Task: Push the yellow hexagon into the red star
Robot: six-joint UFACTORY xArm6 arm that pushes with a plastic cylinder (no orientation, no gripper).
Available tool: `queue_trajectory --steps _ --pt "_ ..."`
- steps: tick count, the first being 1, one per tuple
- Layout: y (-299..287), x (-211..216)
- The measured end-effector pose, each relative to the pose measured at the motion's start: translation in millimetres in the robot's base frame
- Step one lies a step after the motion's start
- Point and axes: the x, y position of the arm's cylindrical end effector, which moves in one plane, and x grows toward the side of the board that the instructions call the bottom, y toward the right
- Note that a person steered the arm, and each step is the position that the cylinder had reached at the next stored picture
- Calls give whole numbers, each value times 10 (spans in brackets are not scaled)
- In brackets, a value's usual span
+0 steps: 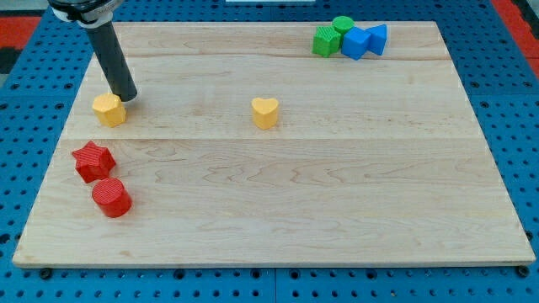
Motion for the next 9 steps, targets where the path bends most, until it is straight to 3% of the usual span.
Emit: queue_trajectory --steps 2,6,7,8,9 --pt "-129 111" --pt "-320 975" --pt "-136 856" --pt "732 843" --pt "2030 842"
